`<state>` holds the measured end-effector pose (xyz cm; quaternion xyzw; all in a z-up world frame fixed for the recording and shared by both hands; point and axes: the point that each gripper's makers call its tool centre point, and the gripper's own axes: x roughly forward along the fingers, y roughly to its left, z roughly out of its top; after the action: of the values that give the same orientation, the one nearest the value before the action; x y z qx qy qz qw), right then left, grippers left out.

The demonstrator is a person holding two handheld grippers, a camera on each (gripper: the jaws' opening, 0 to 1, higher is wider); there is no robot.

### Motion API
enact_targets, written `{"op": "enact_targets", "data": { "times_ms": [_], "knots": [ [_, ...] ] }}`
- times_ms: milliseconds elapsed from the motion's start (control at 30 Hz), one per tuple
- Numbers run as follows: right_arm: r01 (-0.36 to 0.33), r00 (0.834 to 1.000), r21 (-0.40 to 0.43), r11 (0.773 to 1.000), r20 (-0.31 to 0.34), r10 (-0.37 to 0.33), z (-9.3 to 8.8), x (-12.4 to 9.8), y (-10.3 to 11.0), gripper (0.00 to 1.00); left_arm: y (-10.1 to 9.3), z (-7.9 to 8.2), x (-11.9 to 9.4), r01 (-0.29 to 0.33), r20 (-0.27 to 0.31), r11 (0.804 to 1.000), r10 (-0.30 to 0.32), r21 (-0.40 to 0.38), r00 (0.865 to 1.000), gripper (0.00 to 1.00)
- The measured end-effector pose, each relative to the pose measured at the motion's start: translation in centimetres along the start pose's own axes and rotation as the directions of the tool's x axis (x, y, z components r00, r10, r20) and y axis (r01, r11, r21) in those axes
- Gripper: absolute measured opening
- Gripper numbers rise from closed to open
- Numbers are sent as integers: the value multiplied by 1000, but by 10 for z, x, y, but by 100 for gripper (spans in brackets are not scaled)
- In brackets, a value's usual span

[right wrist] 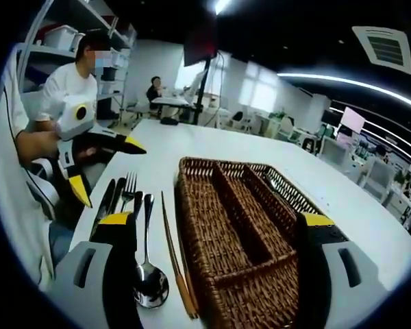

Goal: Arrange the knives, forks, and spoons in their matching storage slots by inserting each utensil handle-first until every utensil is classified and aligned in the correct compartment

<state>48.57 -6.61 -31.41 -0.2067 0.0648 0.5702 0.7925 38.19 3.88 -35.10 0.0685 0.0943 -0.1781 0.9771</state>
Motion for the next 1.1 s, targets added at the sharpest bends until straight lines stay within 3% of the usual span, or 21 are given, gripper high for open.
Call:
{"op": "enact_targets", "data": {
  "times_ms": [667, 1100],
  "knots": [
    [18, 1000, -44, 999, -18, -19, -7, -12, 12, 100, -4, 0, 6, 22, -21, 1000, -21, 14, 1000, 98],
    [24, 1000, -17, 1000, -3, -24, -6, -19, 18, 100, -11, 0, 8, 37, -22, 999, -36, 23, 999, 98]
  ]
}}
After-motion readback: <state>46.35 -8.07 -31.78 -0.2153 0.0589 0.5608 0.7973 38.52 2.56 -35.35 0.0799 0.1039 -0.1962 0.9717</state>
